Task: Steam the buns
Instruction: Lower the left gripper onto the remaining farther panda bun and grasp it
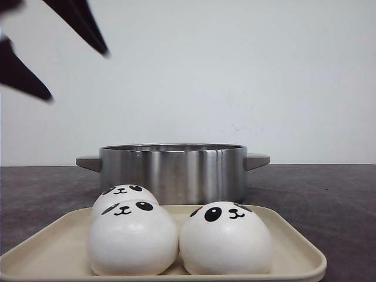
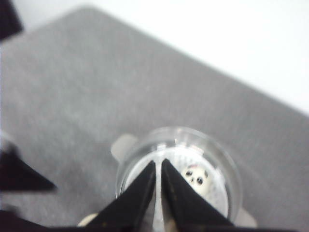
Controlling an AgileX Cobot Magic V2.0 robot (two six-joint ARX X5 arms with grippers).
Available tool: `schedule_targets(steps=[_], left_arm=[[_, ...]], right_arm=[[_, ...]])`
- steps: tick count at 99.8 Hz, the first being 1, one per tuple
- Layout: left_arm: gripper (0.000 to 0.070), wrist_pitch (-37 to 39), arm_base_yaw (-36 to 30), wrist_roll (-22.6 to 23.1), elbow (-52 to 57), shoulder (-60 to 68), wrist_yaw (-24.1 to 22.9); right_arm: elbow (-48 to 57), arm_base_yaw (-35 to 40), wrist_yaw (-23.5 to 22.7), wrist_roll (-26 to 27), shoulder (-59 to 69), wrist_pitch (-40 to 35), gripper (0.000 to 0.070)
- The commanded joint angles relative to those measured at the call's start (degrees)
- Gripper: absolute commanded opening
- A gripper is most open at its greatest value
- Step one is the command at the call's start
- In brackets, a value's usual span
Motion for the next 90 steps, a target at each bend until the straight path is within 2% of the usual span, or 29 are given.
schedule_targets(steps=[1, 21, 49, 64, 72, 79, 83, 88, 90], left_arm=[[0.059, 1.0, -2.2, -2.0, 0.7, 4.0, -0.1], [0.0589, 4.0, -7.0, -2.0, 0.7, 15.7, -2.5], [0.0584, 9.6, -7.8, -3.6, 0.7, 26.0, -3.1], [0.0527, 11.1, -7.8, -4.5, 0.7, 29.1, -3.3], [0.0447, 10.8, -7.8, -4.7, 0.7, 30.2, -3.4], [0.0332, 10.0, -7.8, -4.6, 0.7, 30.6, -4.0], [0.0225, 9.7, -7.8, -4.6, 0.7, 30.6, -4.8], [0.0026, 9.6, -7.8, -4.7, 0.7, 30.6, -4.8], [0.0, 9.6, -7.8, -4.7, 0.7, 30.4, -4.8]], right_arm=[[1.1, 2.3, 2.4, 2.1, -1.1, -0.4, 0.0012], [1.1, 4.0, 5.7, 4.1, -5.5, -3.9, 0.0012], [1.1, 4.1, 7.8, 6.8, -7.4, -8.5, 0.0012], [1.1, 4.1, 7.8, 7.6, -7.4, -9.8, 0.0012], [1.1, 4.1, 7.8, 8.2, -7.4, -10.3, 0.0012], [1.1, 4.1, 7.8, 8.3, -7.4, -10.5, 0.0012], [1.1, 4.1, 7.8, 8.3, -7.4, -10.5, 0.0012], [1.1, 4.1, 7.8, 8.3, -7.4, -10.6, 0.0012], [1.1, 4.1, 7.8, 8.3, -7.4, -10.6, 0.0012]])
